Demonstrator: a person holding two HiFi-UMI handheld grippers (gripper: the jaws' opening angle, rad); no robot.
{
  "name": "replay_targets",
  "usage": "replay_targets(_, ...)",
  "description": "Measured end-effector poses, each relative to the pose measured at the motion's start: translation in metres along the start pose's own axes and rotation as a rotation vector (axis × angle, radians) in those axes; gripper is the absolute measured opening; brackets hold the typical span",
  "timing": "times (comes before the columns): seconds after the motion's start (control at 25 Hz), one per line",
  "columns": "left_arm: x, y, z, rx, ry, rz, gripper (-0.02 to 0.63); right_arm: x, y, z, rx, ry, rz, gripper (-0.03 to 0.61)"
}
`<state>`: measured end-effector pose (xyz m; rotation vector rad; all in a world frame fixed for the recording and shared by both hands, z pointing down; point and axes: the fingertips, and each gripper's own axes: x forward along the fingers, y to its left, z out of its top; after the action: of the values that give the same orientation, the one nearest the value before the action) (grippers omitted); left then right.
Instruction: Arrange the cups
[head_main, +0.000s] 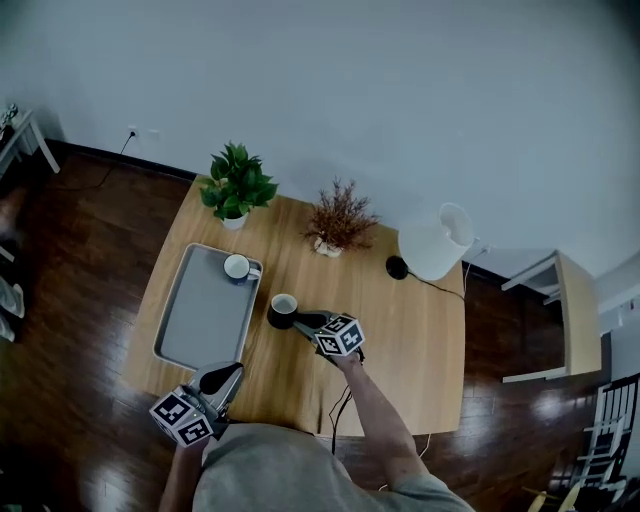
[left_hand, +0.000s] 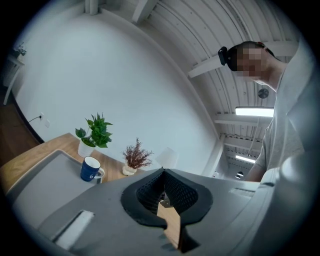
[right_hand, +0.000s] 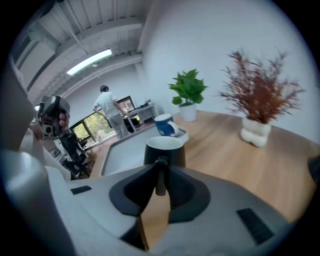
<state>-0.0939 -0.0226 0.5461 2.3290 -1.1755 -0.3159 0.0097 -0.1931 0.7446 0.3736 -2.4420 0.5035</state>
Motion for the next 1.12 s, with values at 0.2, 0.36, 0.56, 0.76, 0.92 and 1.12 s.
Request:
replay_targets(0.2,-0.027,0.021,0.004,-0.027,-0.050,0.064,-0.006,0.076,0.052,0.062,-0.210,0.002,0.099,0.084)
replay_targets(0.36,-0.043,0.033,0.009,-0.042,-0.080,0.111,-0.006,0.128,0.053,0.063,-0.332,0.081,0.081,0.084)
replay_targets(0.56,-0.061,0.044,0.015,-0.052,-0.094,0.154,-0.006,0.141,0.048,0.046,-0.512,0.154,0.039,0.084)
replay_targets(0.76,-0.061,0.047,0.013,-0.056,-0.079,0.152,-0.006,0.151,0.048,0.042,-0.613,0.247,0.046,0.083)
replay_targets(0.92,-0.053,0.043,0.014,-0.049,-0.069,0.129,-0.006,0.154,0.047,0.039,-0.566,0.283,0.027,0.092)
replay_targets(1.12,-0.045,0.039,0.014,-0.039,-0.047,0.106,-0.006,0.133,0.040,0.026,-0.490,0.298,-0.052,0.118)
